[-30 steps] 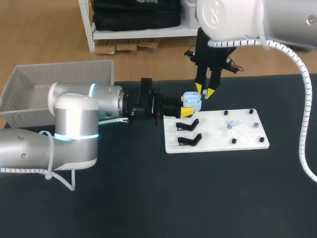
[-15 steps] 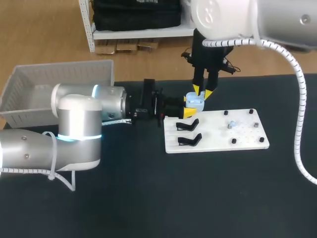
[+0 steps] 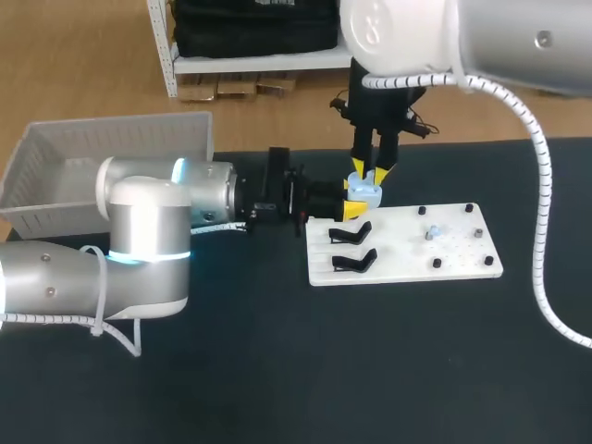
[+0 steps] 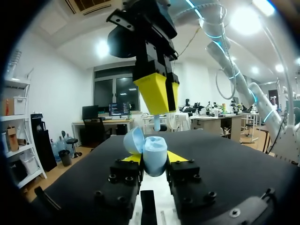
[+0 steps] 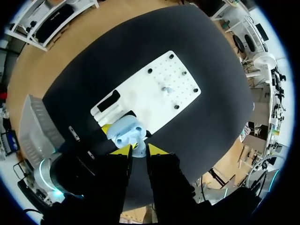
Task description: Pick up each earbud case from the left stands, insert the matching earbuds, close the lid, and place the case in the box.
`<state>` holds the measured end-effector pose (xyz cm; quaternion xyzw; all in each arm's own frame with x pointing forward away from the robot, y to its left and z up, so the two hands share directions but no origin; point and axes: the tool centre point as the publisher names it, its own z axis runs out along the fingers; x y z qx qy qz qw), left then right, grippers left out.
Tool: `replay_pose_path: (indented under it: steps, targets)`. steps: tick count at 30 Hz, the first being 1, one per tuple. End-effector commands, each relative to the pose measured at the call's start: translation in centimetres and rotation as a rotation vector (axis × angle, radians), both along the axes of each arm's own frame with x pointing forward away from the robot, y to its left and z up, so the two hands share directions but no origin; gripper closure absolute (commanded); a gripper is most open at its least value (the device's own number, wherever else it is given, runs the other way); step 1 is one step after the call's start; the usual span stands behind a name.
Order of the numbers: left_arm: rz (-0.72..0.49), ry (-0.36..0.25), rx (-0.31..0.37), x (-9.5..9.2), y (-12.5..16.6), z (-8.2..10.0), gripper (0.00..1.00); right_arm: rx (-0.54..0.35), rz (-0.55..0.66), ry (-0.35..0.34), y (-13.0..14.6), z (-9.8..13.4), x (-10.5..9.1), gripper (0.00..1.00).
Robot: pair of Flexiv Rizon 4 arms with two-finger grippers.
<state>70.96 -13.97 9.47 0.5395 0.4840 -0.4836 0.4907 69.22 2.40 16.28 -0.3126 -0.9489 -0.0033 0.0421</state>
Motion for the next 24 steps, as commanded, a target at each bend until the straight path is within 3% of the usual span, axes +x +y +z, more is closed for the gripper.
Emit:
replay_pose_path:
  steps: [1, 24]
  targets:
    - [0.007, -0.004, -0.003, -0.2, -0.1, -0.1, 1.0, -0.007, -0.001, 0.005, 0.1, -0.3, 0.2, 1.0]
    - [0.007, -0.004, -0.003, -0.2, -0.1, -0.1, 1.0, -0.034, -0.003, 0.019, 0.1, -1.3, 0.8, 1.0]
